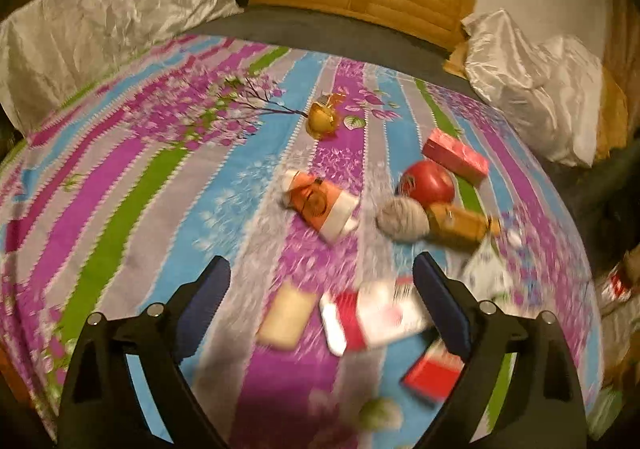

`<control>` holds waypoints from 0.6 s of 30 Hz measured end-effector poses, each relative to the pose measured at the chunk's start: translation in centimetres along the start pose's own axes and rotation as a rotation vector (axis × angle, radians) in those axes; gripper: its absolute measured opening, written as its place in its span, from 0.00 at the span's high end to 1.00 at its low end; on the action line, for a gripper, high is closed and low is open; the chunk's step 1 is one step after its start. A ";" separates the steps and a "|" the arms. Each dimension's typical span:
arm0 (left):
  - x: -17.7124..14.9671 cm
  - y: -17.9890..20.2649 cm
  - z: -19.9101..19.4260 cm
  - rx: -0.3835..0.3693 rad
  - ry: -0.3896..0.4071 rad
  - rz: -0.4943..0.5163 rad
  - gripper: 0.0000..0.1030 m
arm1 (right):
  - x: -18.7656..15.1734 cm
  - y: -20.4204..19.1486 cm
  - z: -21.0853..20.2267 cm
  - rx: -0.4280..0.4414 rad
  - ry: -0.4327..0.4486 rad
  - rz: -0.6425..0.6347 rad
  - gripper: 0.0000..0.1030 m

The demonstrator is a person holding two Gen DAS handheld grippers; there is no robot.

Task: Collect trash
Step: 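Move both open tools back over the trash on the bed, then grasp the orange-white paper with the left tool while the right grasps the red cigarette pack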

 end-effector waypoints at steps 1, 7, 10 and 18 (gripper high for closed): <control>0.4 0.4 0.6 0.005 -0.008 -0.010 0.13 | 0.3 0.0 0.7 -0.002 -0.005 0.011 0.37; 2.3 2.5 6.6 0.196 -0.071 0.051 0.13 | 1.8 0.6 6.0 -0.089 -0.014 0.073 0.37; 2.1 2.5 9.3 0.261 -0.139 0.076 0.13 | 2.3 1.0 6.9 -0.101 0.000 0.095 0.38; 0.6 1.6 11.7 0.213 -0.226 0.105 0.83 | 2.5 1.2 9.9 -0.036 -0.043 0.146 0.69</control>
Point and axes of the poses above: each gripper's, at about its wrist camera, not at the fingertips, and z roughly the way its jaws point, y to its right, x to its top, the point moved 6 cm from there along z, roughly the way its jaws point, and after that the axes turned 10 degrees about x, right-handed, at the moved point
